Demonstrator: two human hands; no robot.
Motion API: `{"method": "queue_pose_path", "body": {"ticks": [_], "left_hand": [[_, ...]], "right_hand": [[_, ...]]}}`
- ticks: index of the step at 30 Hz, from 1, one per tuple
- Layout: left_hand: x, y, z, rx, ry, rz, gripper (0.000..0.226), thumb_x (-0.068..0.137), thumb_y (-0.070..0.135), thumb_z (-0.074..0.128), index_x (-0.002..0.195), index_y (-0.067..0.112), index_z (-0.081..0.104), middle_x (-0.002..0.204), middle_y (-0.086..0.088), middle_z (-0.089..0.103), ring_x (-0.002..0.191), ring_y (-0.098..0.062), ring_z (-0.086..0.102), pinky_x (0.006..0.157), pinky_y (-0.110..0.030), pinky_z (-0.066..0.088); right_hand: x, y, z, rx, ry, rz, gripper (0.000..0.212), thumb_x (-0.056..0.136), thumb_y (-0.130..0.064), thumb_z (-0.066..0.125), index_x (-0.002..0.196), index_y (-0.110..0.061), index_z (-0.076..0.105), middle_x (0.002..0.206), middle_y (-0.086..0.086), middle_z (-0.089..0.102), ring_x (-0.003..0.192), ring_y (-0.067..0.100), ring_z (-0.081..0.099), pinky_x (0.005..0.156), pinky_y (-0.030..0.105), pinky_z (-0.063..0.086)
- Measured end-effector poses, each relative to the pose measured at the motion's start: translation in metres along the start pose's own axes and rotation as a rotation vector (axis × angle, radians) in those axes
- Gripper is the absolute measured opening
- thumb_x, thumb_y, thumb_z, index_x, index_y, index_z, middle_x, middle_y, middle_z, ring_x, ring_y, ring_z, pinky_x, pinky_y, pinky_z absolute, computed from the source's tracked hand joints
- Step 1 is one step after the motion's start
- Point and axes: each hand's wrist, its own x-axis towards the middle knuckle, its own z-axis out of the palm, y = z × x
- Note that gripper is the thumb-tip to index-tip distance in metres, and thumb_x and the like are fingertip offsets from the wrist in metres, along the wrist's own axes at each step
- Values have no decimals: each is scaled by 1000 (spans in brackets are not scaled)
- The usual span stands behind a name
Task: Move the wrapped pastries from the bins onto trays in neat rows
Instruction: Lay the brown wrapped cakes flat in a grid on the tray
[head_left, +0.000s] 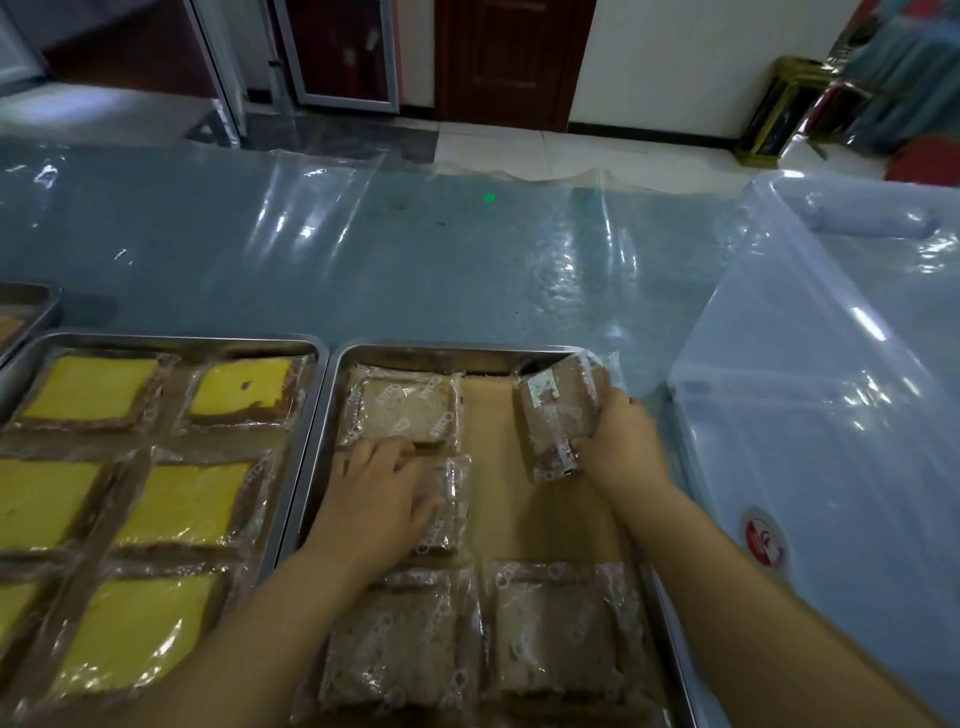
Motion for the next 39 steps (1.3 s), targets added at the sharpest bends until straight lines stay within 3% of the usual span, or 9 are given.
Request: {"method": "queue_pose_path", "body": {"ticks": [6,10,13,18,22,26,32,35,39], "left_hand": [[-28,4,10,18,-17,-22,49,89,52,48,132,31,48,141,3,41,127,-22,33,107,-42,25],[-34,2,8,-8,-33,-57,49,90,51,47,135,32,44,143,4,38,129,-21,30,107,-42,27],[-37,0,5,-61,7,-51,43,90,42,52,129,23,53,134,1,46,123,-21,35,102,-34,31],[-41,0,-1,-111,74,-56,30,92,31,53,119,19,60,121,4,53,109,-18,40,90,-30,36],[-35,5,-6,-93,77,-56,30,93,35,50,119,23,59,119,6,53,108,-17,42,89,-31,38],[-22,9,-8,-73,55,-30,31,93,36,49,120,23,58,118,4,54,108,-16,45,88,-30,38],[2,6,-12,-72,60,-10,33,92,35,50,123,23,57,124,5,51,115,-16,39,92,-28,37],[12,-2,-12,-53,35,-11,40,94,36,47,132,23,50,137,3,43,127,-16,31,102,-31,33],[23,-13,-7,-17,-83,-50,48,96,42,38,142,27,36,151,0,26,139,-19,17,111,-36,23]], "right_hand": [[-18,-5,-8,304,13,-195,34,75,0,67,105,-15,67,91,-1,63,78,16,55,67,28,47],[-34,2,-6,84,84,-572,39,70,13,64,96,-14,73,94,2,69,89,26,55,76,35,43],[-46,20,-4,-81,-8,-763,29,74,-6,70,99,-21,72,101,-1,65,97,26,47,78,36,37],[-61,48,4,-212,-442,-623,42,75,-17,60,111,-38,64,121,-21,52,118,11,31,93,31,24],[-61,47,2,-70,-134,-507,29,80,-22,61,109,-26,66,109,-8,61,108,17,50,85,30,37],[-40,29,-4,25,109,-181,34,85,-21,62,118,-17,57,121,8,52,112,27,42,92,35,38],[-5,12,-13,-135,-1,140,41,88,-25,60,120,-3,46,122,18,52,111,36,50,86,40,44],[5,7,-16,-118,37,129,21,86,-8,55,107,-8,53,110,14,60,93,32,57,71,35,45],[7,0,-12,-15,199,-220,32,82,-5,60,113,-11,64,109,13,60,99,34,52,80,38,40]]}}
